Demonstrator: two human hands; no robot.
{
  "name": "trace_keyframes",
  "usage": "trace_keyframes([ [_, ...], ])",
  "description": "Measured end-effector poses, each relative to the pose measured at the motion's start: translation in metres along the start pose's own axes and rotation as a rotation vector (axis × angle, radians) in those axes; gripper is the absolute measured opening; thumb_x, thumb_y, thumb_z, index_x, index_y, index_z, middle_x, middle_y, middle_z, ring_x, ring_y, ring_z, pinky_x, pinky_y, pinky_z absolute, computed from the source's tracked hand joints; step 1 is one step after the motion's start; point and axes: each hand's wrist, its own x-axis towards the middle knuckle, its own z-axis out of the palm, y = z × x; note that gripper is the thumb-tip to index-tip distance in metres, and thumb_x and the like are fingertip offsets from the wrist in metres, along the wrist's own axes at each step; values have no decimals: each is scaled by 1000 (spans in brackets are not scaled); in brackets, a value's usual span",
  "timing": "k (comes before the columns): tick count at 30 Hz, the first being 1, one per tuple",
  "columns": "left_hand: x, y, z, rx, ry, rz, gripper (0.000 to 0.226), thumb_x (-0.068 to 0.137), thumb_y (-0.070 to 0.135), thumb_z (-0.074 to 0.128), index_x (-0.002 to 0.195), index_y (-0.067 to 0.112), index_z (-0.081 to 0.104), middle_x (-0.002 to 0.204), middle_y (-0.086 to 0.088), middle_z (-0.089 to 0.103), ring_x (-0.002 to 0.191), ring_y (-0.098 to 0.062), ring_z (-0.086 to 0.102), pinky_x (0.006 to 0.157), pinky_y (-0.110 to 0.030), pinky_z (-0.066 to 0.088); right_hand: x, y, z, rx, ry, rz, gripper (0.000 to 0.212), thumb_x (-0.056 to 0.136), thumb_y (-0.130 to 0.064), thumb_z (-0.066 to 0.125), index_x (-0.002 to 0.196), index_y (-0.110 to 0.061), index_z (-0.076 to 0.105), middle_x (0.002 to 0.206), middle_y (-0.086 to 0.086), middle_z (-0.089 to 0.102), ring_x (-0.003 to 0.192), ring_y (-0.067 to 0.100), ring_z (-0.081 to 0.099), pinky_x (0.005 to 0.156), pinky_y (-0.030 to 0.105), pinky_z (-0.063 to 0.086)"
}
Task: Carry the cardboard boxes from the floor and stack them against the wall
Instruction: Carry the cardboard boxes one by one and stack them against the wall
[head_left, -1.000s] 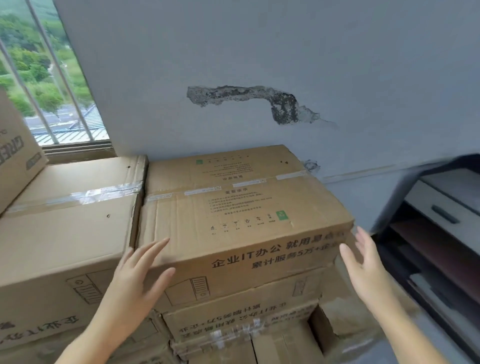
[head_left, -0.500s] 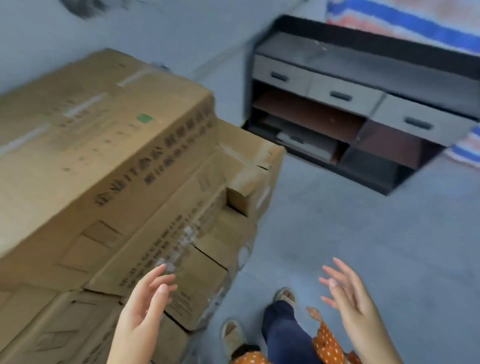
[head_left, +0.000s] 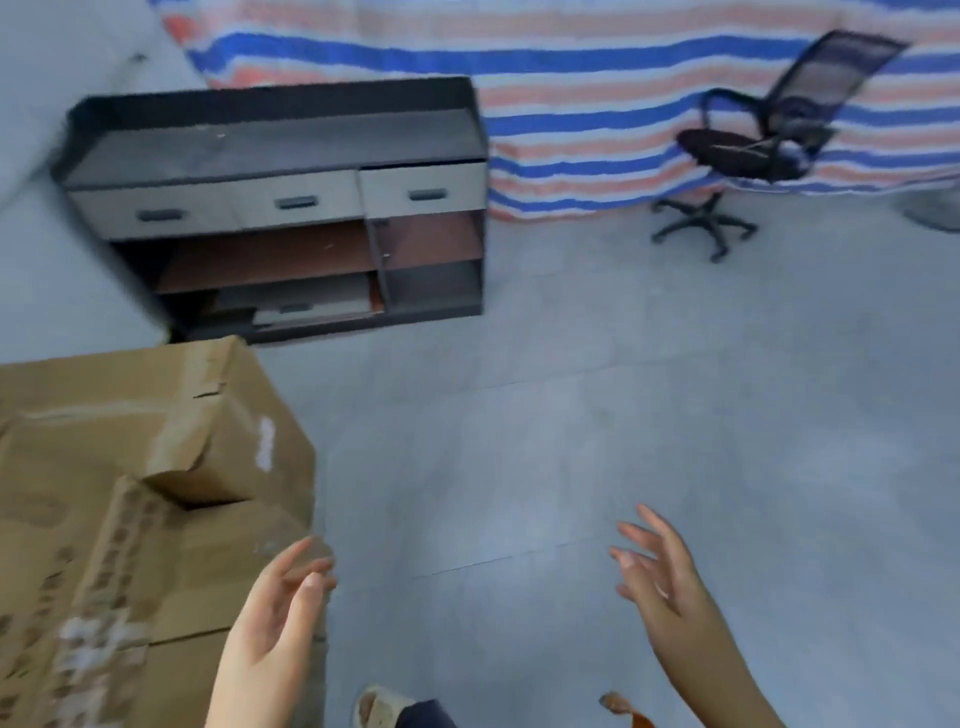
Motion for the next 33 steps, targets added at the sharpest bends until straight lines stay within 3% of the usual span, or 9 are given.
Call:
trace_keyframes([
  [5, -47, -1, 127, 48, -232, 39, 31, 95, -8, 37, 118, 8, 48, 94, -11, 62, 65, 5, 64, 61, -9, 48, -37, 32, -135, -6, 132, 73, 41, 94, -16, 53, 121, -46, 45, 121, -16, 59, 106, 7, 62, 97, 46, 48],
  [10, -100, -3, 232, 229, -536, 179, 37, 93, -3, 47, 108, 30, 59, 101, 1, 68, 82, 0, 67, 82, -28, 49, -82, 68, -244, 85, 440, 137, 38, 95, -16, 53, 123, -41, 47, 118, -14, 61, 100, 7, 64, 91, 41, 52],
  [14, -126, 15, 304, 292, -692, 269, 39, 93, -2, 48, 105, 34, 59, 100, 2, 69, 82, 0, 66, 81, -26, 49, -110, 94, -293, 214, 642, 194, 36, 95, -8, 50, 126, -27, 50, 113, -6, 63, 96, 12, 66, 80, 34, 52],
  [19, -147, 17, 378, 361, -888, 297, 38, 92, -4, 48, 107, 29, 59, 101, -1, 68, 82, -3, 66, 80, -21, 49, -123, 123, -322, 326, 778, 283, 33, 95, -6, 50, 121, -25, 52, 112, -5, 62, 95, 13, 65, 77, 32, 50],
  [24, -152, 12, 457, 399, -1008, 276, 37, 92, -3, 48, 105, 31, 59, 102, -2, 68, 89, -13, 67, 77, -16, 49, -106, 148, -355, 393, 889, 358, 33, 94, -3, 51, 116, -27, 55, 109, -5, 64, 92, 14, 67, 73, 31, 50],
  [29, -144, 28, 559, 403, -1090, 308, 38, 92, -3, 50, 105, 31, 61, 100, 0, 68, 82, -1, 65, 74, -13, 48, -51, 156, -428, 435, 976, 365, 31, 95, -2, 49, 119, -22, 54, 108, -2, 63, 91, 16, 66, 75, 34, 49],
  [33, -131, 47, 643, 401, -1125, 339, 37, 92, -2, 49, 105, 31, 62, 98, 1, 70, 83, -2, 66, 80, -21, 50, -1, 147, -498, 411, 1044, 299, 33, 95, -1, 48, 119, -24, 52, 108, -3, 63, 91, 15, 66, 74, 32, 51],
])
